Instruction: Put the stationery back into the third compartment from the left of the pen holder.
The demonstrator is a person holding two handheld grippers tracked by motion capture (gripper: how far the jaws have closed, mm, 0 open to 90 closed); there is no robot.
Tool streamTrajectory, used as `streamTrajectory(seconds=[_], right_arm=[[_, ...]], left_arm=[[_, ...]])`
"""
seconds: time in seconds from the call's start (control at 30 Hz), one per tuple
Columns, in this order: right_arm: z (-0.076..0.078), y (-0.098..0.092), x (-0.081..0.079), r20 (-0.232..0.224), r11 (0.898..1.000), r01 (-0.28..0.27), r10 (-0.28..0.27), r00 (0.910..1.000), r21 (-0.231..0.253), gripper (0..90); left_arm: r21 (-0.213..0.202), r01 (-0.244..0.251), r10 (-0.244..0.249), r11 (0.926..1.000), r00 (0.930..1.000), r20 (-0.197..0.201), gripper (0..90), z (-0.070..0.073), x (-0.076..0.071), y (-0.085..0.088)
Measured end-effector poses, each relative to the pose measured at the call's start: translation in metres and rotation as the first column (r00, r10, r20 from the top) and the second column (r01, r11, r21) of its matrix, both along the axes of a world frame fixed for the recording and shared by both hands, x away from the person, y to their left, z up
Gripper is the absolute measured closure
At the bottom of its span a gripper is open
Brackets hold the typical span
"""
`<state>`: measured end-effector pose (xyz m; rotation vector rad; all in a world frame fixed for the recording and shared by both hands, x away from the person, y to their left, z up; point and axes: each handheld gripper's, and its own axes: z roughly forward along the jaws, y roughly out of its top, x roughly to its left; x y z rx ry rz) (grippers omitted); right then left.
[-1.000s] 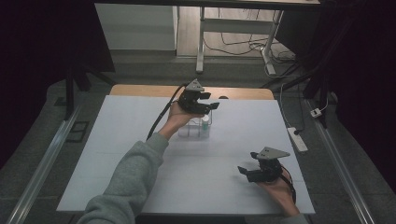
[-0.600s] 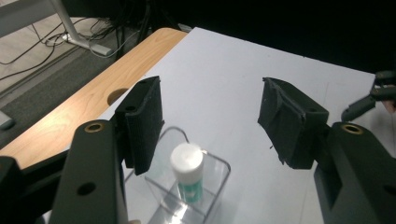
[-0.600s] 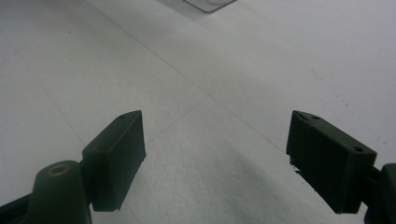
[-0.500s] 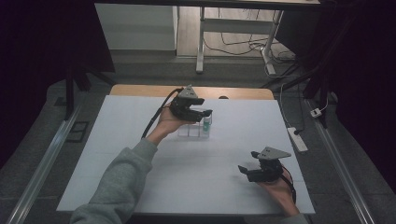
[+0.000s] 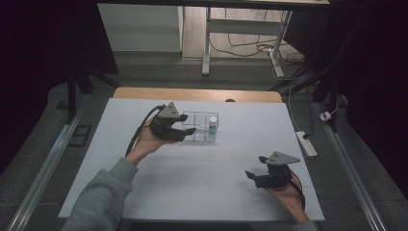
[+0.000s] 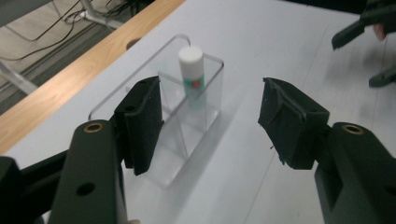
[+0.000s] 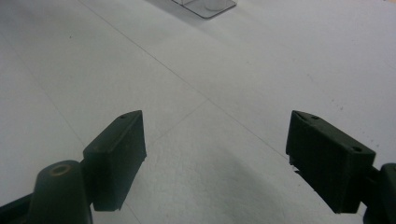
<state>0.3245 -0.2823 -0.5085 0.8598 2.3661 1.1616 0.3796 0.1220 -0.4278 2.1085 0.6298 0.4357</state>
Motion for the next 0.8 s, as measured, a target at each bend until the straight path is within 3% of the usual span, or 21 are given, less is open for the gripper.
streamTrajectory(seconds=[0.47, 0.63, 0.8], right_arm=[[0.001, -0.001, 0.0, 0.002, 1.0, 0.009, -0.009, 1.0, 0.004, 18.9], [0.002, -0.003, 0.0, 0.004, 1.0, 0.01, -0.01, 0.9999, 0.003, 19.0], [0.001, -0.003, 0.001, 0.004, 1.0, 0.009, -0.009, 1.0, 0.003, 18.9]], left_arm=[[0.021, -0.052, 0.052, 0.9984, 0.9985, -0.02, 37.5, -0.029, -0.062, 0.045], [0.033, -0.092, 0.093, 0.9952, 0.9951, -0.034, 37.1, -0.042, -0.083, 0.063], [0.018, -0.125, 0.126, 0.992, 0.9899, -0.065, 37.0, -0.058, -0.1, 0.079]])
